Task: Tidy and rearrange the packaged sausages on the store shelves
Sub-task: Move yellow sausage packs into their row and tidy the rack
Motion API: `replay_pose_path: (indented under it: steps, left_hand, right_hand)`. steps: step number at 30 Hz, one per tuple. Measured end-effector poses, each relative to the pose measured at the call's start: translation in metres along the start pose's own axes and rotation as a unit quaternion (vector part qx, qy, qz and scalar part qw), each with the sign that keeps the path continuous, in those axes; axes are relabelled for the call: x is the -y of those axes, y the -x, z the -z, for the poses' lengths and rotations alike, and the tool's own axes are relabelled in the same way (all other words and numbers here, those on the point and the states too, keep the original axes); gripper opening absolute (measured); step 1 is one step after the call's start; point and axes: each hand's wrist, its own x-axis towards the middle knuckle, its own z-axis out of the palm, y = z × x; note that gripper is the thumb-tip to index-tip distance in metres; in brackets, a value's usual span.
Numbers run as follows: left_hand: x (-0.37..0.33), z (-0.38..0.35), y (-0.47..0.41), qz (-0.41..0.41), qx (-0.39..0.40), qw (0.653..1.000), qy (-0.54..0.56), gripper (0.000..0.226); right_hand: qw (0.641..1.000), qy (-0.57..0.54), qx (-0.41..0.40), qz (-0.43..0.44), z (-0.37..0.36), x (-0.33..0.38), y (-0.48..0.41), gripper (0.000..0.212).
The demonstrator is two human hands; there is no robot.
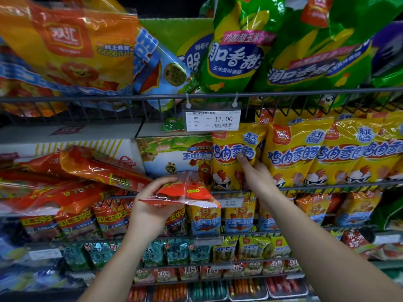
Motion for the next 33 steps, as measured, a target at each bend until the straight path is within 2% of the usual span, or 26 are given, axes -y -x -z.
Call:
replay_pose_path:
  steps: [4,12,17,20,23,27,30,33]
  left_hand:
    - [-0.001,0.000,-0.001,0.005,0.002,1.000,0.013,0.047]
    - [-0.002,-0.001,0.000,0.011,0.007,1.000,0.007,0.046]
    - [-0.006,-0.003,0.002,0.005,0.007,1.000,0.023,0.045]
    - [-0.003,-0.002,0.002,0.002,0.008,1.000,0.013,0.046]
    - [-0.002,-0.001,0.000,-0.004,0.010,1.000,0.009,0.047]
    - [0.001,0.000,-0.001,-0.015,0.013,1.000,0.005,0.046]
    - [0.004,0.002,-0.002,-0.019,0.015,1.000,0.001,0.046]
    - [0.003,0.003,-0.004,-0.024,0.021,0.999,0.003,0.045]
  right_hand:
    - [0.999,-0.018,-0.024,0.012,-0.003,0.001,0.001,0.037]
    - [0.996,-0.083,0.006,-0.033,0.002,0.006,-0.005,0.027]
    - [0.996,-0.001,-0.085,0.016,-0.008,-0.010,-0.004,0.039]
    - [0.983,0.068,-0.143,0.095,-0.012,-0.030,-0.001,0.021]
    - [0.952,0.128,-0.200,0.195,-0.016,-0.044,0.012,0.044]
    - [0.839,0.297,-0.256,0.377,-0.019,-0.045,0.018,0.050]
    - [0.801,0.388,-0.223,0.398,-0.023,-0.040,0.014,0.055]
    - [0.793,0.454,-0.177,0.365,-0.029,-0.039,0.009,0.064]
